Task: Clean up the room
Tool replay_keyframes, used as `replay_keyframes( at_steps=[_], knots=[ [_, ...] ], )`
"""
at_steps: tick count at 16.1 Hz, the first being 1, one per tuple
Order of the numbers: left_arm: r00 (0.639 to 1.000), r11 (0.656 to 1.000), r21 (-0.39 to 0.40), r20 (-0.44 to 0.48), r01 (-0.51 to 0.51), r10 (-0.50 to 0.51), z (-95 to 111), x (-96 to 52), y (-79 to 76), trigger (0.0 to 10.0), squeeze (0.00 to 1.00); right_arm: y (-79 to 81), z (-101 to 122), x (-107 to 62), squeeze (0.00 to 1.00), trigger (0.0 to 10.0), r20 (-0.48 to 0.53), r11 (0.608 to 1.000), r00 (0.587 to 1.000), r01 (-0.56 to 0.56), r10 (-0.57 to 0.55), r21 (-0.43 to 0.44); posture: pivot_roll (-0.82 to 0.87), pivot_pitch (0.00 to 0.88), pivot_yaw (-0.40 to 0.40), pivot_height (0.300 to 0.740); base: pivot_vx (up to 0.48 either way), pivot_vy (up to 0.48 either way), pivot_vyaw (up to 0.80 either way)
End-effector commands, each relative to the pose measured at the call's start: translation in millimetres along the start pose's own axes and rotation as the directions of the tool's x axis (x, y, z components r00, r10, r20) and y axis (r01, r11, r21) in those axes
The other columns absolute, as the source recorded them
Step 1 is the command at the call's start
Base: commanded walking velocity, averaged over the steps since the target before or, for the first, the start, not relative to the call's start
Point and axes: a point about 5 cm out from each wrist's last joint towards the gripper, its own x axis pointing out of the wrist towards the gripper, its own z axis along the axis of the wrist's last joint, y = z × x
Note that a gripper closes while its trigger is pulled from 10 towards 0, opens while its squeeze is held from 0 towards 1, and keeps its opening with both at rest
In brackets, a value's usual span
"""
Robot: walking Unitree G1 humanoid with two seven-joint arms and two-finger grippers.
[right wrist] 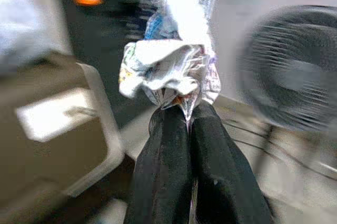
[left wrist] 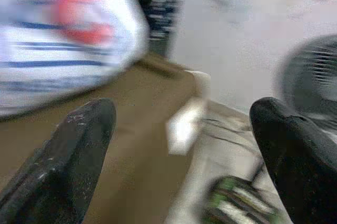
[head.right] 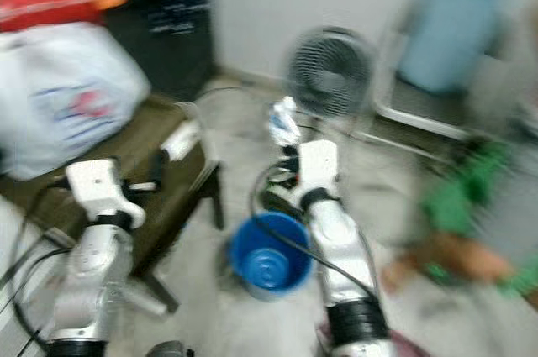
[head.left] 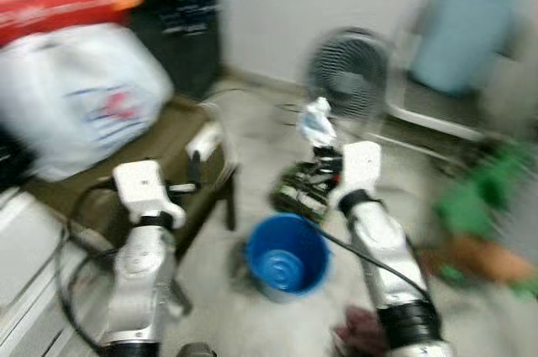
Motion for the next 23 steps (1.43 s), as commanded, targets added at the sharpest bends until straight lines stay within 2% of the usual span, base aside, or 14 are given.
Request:
replay_keyframes(
  at_steps=[1,6,9,20,23],
  knots=[
    [0.999,0.999,-0.016,0.001,0.033,-0.033,-0.8,0.9,-9.8,10.0,0.0,-10.0,-1.8,-3.0,0.0,10.0,-0.008,0.999,1.0,0.03,-0.03,-0.016,0.04,0.033,-0.043,0.74,0.3,0.0,0.8],
    [0.999,0.999,-0.017,0.001,0.033,-0.033,-0.6,0.8,-9.5,10.0,0.0,-11.5,-3.4,-3.0,0.0,10.0,-0.016,0.999,0.999,0.047,-0.047,-0.006,0.04,0.038,-0.042,0.74,0.294,0.0,0.22],
    [1.0,0.999,-0.018,-0.003,0.028,-0.029,-1.1,0.7,-9.9,10.0,0.0,-13.4,-5.0,-2.7,0.0,10.0,-0.03,0.998,0.998,0.059,-0.059,-0.001,0.04,0.041,-0.042,0.74,0.0,0.0,0.0],
    [0.999,0.999,-0.027,0.0,0.042,-0.042,-0.3,1.8,-11.4,10.0,0.0,-14.5,-5.8,-1.4,0.0,10.0,-0.039,0.997,0.997,0.073,-0.072,0.007,0.03,0.049,-0.041,0.74,0.0,0.0,-0.8],
    [0.999,0.998,-0.028,0.004,0.048,-0.048,0.2,1.6,-12.0,10.0,0.0,-14.6,-5.9,-1.4,0.0,10.0,-0.039,0.997,0.997,0.073,-0.073,0.01,0.03,0.049,-0.041,0.74,0.0,0.0,-0.39]
  ],
)
